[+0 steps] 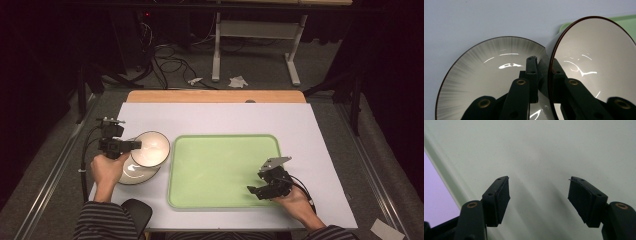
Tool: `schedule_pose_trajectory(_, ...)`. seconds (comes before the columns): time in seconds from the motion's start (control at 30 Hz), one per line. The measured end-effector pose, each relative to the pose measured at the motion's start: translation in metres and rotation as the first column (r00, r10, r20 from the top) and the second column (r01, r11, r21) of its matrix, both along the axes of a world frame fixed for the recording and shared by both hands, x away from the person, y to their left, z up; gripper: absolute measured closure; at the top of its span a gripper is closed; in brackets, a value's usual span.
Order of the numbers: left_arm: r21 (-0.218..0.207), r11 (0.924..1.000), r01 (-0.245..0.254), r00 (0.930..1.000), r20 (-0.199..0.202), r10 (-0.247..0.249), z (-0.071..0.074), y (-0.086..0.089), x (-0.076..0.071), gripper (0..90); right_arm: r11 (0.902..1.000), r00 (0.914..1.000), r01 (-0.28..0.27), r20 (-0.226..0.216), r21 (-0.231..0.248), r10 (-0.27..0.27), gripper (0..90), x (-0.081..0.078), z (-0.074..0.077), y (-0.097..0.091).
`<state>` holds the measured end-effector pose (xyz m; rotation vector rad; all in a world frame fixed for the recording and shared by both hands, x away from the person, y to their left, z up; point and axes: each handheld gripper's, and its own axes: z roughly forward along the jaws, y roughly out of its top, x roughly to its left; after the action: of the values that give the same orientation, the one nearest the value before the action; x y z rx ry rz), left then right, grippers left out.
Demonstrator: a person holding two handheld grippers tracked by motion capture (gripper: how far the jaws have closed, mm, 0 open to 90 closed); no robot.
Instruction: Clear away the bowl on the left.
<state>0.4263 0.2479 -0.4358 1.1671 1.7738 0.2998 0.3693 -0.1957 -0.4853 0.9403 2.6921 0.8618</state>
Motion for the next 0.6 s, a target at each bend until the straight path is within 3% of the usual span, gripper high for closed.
schedule_pose_trajectory(0.23,-0.022,0.9991,0.036,0.9993,0.012,-0.036,0.007,-0.013,-0.002,81.7,1.0,1.0,-0.001,0.007,-0.008,0.001,34.9,0.0,0.0,0.0)
schedule_pose_trajectory(0.47,-0.012,0.9967,0.08,0.9966,0.021,-0.08,0.012,-0.027,-0.004,81.7,0.9994,0.9995,0.032,0.009,0.016,-0.032,35.3,-0.001,0.003,-0.003)
schedule_pose_trajectory(0.6,-0.037,0.9943,0.1,0.9944,0.039,-0.098,0.019,-0.031,-0.005,81.7,0.9993,0.9993,0.034,0.014,0.019,-0.034,35.4,0.0,0.003,-0.004)
